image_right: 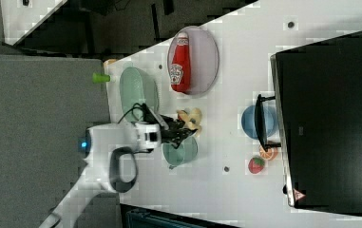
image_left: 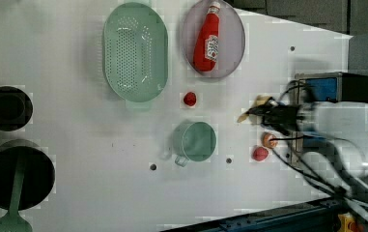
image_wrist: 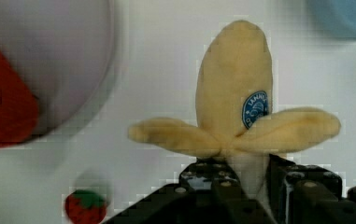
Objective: Pick banana from table and place on oven.
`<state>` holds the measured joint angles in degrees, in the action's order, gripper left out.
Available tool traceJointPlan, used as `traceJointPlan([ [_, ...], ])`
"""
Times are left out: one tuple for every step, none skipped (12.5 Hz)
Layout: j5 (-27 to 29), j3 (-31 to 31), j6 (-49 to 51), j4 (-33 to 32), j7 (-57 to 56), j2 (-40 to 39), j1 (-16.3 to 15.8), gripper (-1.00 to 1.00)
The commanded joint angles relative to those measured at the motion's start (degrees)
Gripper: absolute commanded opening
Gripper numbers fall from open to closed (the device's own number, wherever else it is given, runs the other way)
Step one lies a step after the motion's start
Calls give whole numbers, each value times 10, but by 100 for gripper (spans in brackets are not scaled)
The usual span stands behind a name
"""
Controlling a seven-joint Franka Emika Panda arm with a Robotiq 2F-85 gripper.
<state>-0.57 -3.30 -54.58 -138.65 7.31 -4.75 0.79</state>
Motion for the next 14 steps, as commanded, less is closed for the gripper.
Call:
traceJointPlan([
  [-9, -11, 113, 64, 23, 102, 0, -50],
  [-9, -8, 168, 85, 22, 123, 1, -50],
  [-9, -3, 224, 110, 22, 141, 1, -50],
  [-9, 2, 278, 138, 21, 154, 1, -50],
  [-9, 7, 330, 168, 20, 164, 1, -50],
  [-9, 15, 381, 198, 19, 170, 1, -50],
  [-9, 24, 426, 229, 18, 172, 2, -50],
  [-9, 36, 456, 257, 13, 170, 2, -50],
  [-9, 51, 467, 279, 0, 166, 3, -50],
  [-9, 68, 467, 296, -30, 160, 4, -50],
  [-9, 87, 467, 308, -68, 152, 6, -50],
  [-10, 108, 467, 317, -106, 142, 8, -50],
  [-10, 133, 466, 325, -147, 130, 9, -50],
  [-10, 158, 465, 332, -189, 117, 11, -50],
])
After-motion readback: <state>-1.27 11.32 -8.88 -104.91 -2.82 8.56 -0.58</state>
